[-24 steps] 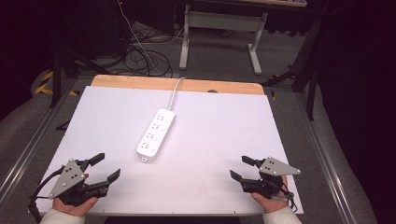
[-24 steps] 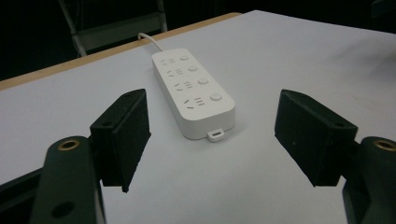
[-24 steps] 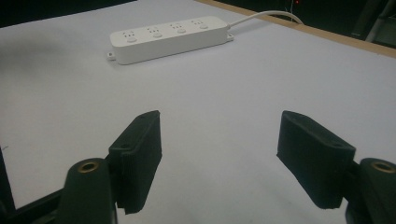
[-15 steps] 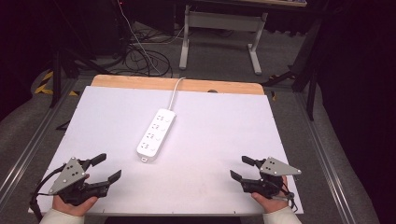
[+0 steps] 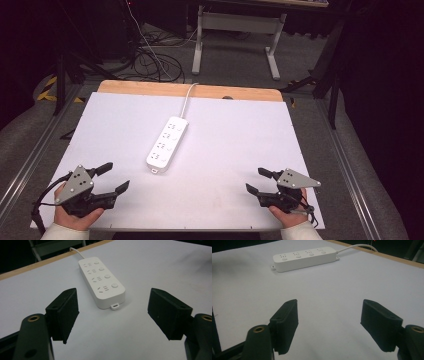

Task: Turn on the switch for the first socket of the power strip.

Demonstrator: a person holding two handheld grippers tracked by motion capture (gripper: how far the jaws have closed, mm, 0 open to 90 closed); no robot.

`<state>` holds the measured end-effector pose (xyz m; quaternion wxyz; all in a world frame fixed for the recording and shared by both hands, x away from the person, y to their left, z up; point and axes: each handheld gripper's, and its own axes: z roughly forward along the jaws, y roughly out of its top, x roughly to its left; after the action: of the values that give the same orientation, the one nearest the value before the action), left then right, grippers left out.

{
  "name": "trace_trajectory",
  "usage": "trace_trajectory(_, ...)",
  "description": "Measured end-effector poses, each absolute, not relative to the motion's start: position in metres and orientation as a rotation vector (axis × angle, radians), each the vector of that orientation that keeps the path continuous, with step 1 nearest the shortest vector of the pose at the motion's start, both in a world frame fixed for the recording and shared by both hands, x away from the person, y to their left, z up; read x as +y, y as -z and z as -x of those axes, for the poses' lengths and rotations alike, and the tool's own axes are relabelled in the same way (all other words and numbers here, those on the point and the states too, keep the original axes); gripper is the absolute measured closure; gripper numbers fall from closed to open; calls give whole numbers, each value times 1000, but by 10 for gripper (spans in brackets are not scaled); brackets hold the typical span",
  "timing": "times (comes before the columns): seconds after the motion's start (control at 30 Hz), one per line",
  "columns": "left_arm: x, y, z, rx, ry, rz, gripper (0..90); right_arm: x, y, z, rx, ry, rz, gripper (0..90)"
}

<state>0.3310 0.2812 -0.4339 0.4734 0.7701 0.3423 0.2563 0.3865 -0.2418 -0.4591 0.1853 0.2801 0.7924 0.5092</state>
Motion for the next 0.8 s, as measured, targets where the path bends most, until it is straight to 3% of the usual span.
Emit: trace_trajectory(0.8, 256, 391, -376, 795, -563, -1961, 314, -244, 465, -383, 2272, -1397, -820, 307)
